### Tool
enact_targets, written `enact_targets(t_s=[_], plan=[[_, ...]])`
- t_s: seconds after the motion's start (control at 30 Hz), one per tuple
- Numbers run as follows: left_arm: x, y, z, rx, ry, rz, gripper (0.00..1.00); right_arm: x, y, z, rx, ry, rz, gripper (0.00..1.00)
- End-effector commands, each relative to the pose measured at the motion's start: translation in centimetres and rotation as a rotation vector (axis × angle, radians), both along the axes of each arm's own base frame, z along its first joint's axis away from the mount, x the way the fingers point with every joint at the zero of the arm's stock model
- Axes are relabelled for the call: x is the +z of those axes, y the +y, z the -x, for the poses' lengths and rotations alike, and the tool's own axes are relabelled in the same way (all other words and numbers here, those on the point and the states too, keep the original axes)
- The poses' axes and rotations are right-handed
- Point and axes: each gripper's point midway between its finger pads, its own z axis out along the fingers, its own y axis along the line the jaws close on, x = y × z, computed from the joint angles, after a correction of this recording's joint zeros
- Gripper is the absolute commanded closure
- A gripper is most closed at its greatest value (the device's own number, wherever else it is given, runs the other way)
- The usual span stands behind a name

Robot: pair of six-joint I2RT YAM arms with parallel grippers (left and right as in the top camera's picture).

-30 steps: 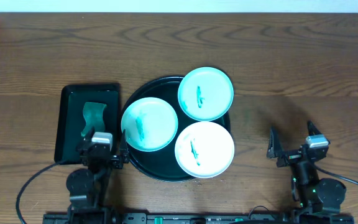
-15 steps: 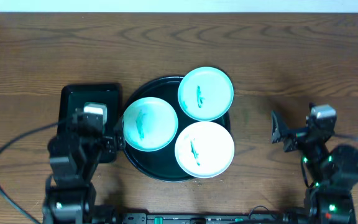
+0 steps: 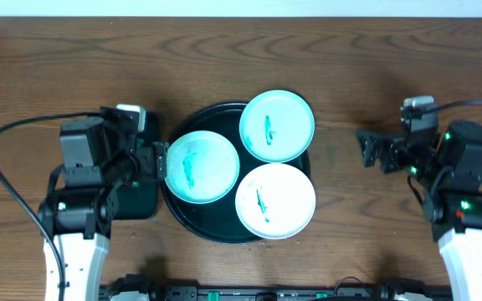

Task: Clean dirty plates on tray and stack at the side
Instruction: 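Reach the right gripper to the top plate rim and grasp it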

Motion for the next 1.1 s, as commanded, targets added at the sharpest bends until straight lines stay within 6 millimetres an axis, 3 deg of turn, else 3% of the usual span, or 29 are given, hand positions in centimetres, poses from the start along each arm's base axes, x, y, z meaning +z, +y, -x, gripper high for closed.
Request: enact_targets(t_s=[0.0, 0.23, 0.37, 0.47, 0.63, 0.8, 0.93, 1.07], plan=[[1.2, -1.9, -0.2, -0.075, -0.016, 0.083, 0.15, 0.4, 1.3, -0.2, 0.049, 0.017, -0.064, 0.01], [1.2, -2.1, -0.2, -0.083, -0.015, 0.092, 0.15, 0.8, 2.9, -0.6, 0.096, 0.036, -0.185, 0.01], [1.2, -1.9, -0.2, -0.073, -0.014, 0.088, 0.15, -0.3, 3.6, -0.7, 0.093, 0.091, -0.217, 0.06], [1.0, -0.1, -0.4, 0.069, 0.012, 0.090, 0.15, -0.8, 5.0, -1.0, 0.112, 0.139, -0.245, 0.04], [1.1, 3.9, 0.4, 0.290, 0.097, 0.035, 0.15, -0.1, 8.7, -1.8, 0.178, 0.237, -0.237, 0.07], [0.9, 5.8, 1.2, 0.369, 0.182, 0.026, 0.15, -0.2, 13.3, -2.7, 0.246, 0.374, -0.173, 0.15], [0.0, 6.8, 1.5, 0.407, 0.225, 0.031, 0.15, -1.8, 17.2, -3.1, 0.276, 0.476, -0.117, 0.25], [-1.0, 7.6, 1.7, 0.432, 0.275, 0.033, 0.15, -4.7, 20.5, -3.6, 0.233, 0.551, -0.079, 0.40]])
